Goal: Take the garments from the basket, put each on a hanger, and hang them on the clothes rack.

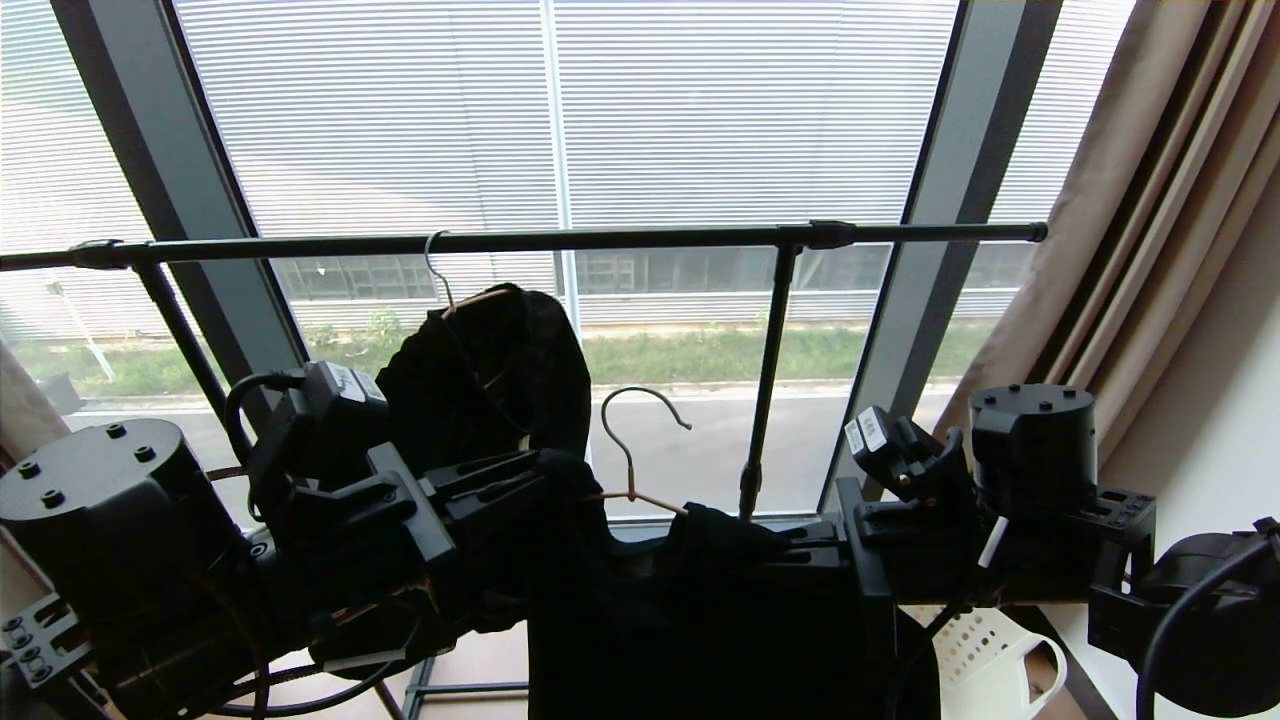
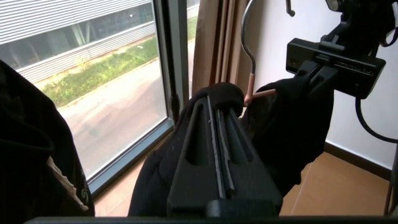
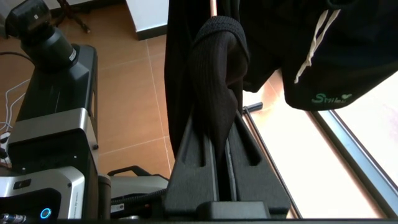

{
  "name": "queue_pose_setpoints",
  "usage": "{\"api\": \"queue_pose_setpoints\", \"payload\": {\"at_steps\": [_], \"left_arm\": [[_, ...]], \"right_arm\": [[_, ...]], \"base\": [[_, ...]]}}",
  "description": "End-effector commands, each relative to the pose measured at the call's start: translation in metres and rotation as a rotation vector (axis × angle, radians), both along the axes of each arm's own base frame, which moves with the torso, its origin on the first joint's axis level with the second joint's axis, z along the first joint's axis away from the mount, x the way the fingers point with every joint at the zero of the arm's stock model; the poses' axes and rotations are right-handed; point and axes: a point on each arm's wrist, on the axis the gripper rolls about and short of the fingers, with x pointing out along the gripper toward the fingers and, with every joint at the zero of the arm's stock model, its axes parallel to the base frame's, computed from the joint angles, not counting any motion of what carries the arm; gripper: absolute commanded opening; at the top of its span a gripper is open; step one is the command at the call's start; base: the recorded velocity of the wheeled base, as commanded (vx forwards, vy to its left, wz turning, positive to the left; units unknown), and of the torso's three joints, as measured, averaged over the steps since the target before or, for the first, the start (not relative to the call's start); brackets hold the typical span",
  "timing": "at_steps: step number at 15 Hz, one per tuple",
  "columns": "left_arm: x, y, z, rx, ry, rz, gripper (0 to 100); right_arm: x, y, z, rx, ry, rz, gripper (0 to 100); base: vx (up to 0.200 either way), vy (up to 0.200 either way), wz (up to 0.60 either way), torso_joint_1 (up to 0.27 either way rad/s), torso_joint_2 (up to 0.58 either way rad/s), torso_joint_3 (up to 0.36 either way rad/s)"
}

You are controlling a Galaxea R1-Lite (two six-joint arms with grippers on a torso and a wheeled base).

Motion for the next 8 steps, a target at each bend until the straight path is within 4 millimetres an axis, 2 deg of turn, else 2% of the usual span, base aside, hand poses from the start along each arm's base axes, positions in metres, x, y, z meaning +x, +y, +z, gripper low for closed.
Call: {"api": "queue_pose_setpoints", "payload": {"at_steps": [1,8], "left_arm": [[0.0007,-0.0005,-0.0018,0.002,0.008,0.000,100],[0.0011,0.0006,-0.0007,0.000,0.004,0.006,100]], "right_arm": [[-0.0010,-0.0005,0.0011,0.002,-0.003,0.001,0],[0.0003,-0.0033,0.0021,0.004,-0.006,-0.010,0]], "base": [[0.000,0.000,0.00,0.000,0.00,0.000],[0.000,0.000,0.00,0.000,0.00,0.000]]}}
